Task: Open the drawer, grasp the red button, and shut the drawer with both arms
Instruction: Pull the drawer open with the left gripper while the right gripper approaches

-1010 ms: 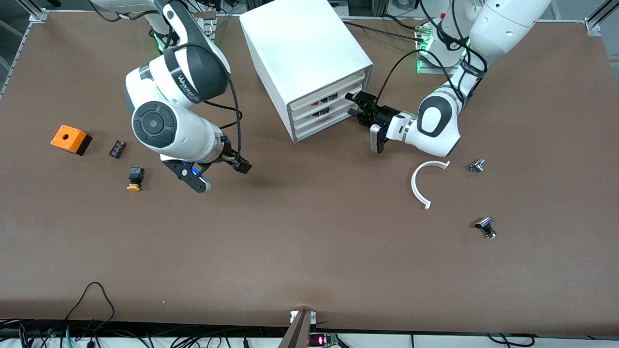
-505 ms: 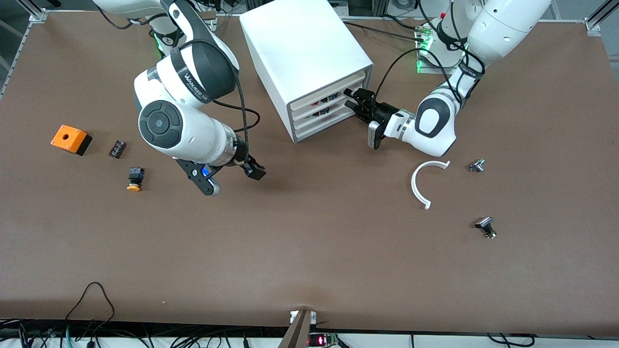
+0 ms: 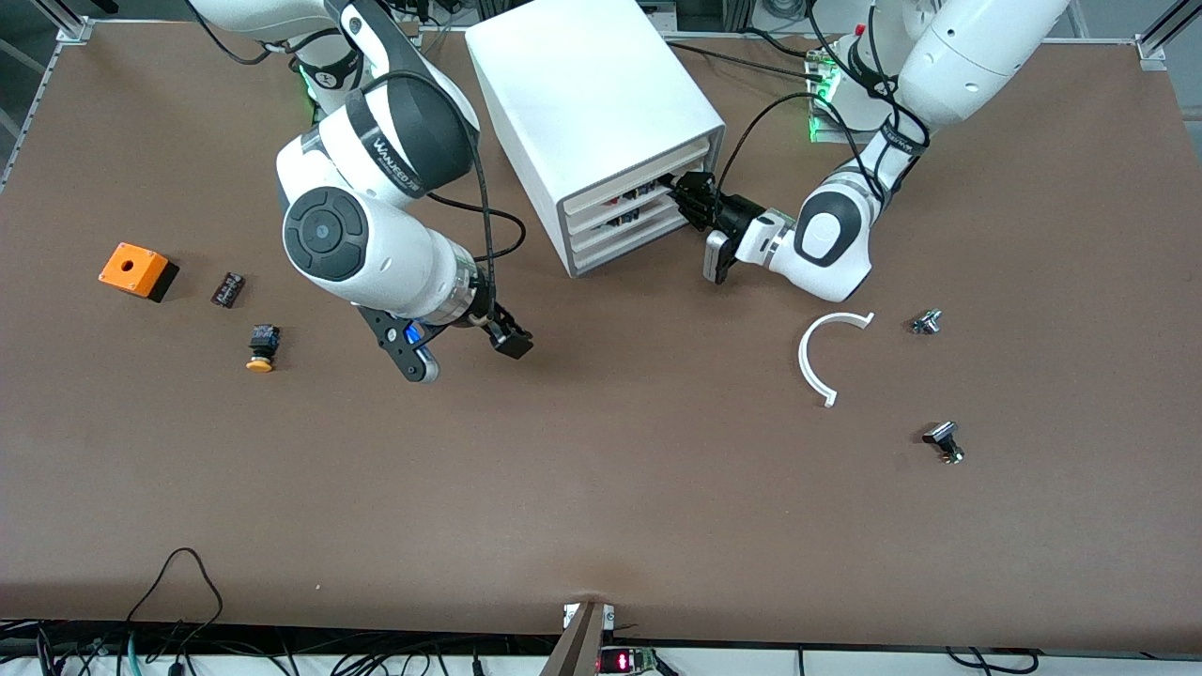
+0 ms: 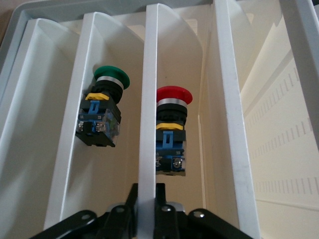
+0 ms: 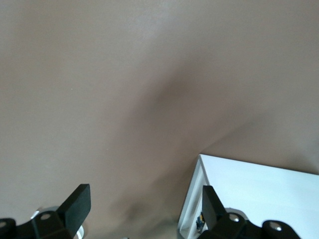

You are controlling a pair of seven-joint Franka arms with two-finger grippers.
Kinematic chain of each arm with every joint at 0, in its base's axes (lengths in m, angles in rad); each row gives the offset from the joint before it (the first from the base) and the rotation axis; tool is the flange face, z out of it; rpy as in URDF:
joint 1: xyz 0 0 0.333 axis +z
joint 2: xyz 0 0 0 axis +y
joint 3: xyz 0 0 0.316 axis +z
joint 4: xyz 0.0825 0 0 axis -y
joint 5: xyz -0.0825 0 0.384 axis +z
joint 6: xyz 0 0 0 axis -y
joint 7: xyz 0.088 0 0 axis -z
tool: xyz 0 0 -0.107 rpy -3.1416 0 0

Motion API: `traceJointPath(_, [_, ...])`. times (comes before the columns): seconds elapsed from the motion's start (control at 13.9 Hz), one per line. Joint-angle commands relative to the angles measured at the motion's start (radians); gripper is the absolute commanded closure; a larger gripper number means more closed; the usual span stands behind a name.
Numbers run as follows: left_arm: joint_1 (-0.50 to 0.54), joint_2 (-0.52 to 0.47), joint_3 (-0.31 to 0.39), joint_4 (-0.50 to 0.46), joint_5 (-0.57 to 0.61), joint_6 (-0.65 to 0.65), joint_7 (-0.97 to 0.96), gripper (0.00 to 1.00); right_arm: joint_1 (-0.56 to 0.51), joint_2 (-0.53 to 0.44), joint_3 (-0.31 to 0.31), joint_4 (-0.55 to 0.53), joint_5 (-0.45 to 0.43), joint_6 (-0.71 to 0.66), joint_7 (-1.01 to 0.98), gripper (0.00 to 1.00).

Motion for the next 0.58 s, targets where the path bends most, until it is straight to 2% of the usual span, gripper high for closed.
traceJointPath(0.0, [0.017, 0.004, -0.002, 0.002, -0.032, -0.042, 0.028, 1.0, 0.01, 0.025, -0.003, 0.048, 0.02, 0.02, 0.049, 0.01])
traceJointPath(0.14, [0.032, 0.004, 0.0, 0.013, -0.032, -0.043, 0.013, 1.0, 0.029, 0.029, -0.003, 0.048, 0.02, 0.057, 0.069, 0.01])
traceJointPath(0.51, [0.049, 0.033, 0.03, 0.123, 0.001, -0.037, -0.09, 1.0, 0.074, 0.036, -0.003, 0.05, 0.054, 0.167, 0.172, 0.01])
